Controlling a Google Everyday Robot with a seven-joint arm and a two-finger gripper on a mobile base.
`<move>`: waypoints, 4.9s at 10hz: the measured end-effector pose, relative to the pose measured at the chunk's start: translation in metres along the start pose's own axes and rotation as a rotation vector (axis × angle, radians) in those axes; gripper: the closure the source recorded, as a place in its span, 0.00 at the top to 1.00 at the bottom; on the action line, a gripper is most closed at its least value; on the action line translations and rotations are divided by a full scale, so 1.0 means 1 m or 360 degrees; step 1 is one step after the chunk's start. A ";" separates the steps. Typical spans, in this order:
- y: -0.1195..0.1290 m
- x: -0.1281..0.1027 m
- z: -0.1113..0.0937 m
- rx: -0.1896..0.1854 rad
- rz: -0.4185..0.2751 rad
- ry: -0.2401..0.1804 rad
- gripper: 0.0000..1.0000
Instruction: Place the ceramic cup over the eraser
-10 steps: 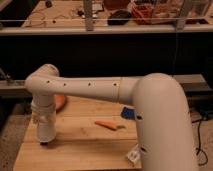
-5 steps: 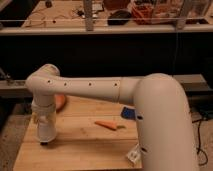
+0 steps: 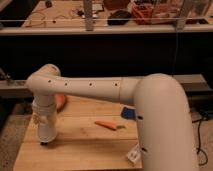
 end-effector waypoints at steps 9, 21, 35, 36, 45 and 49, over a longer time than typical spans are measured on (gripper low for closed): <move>0.002 0.001 0.003 -0.0002 -0.0006 -0.0019 0.42; 0.006 0.002 0.008 -0.0004 -0.0009 -0.0040 0.47; 0.011 0.003 0.009 -0.0011 -0.0017 -0.0063 0.49; 0.011 0.002 0.009 -0.0010 -0.0017 -0.0065 0.48; 0.014 0.003 0.009 -0.0011 -0.0014 -0.0073 0.53; 0.016 0.004 0.009 -0.0012 -0.0011 -0.0078 0.59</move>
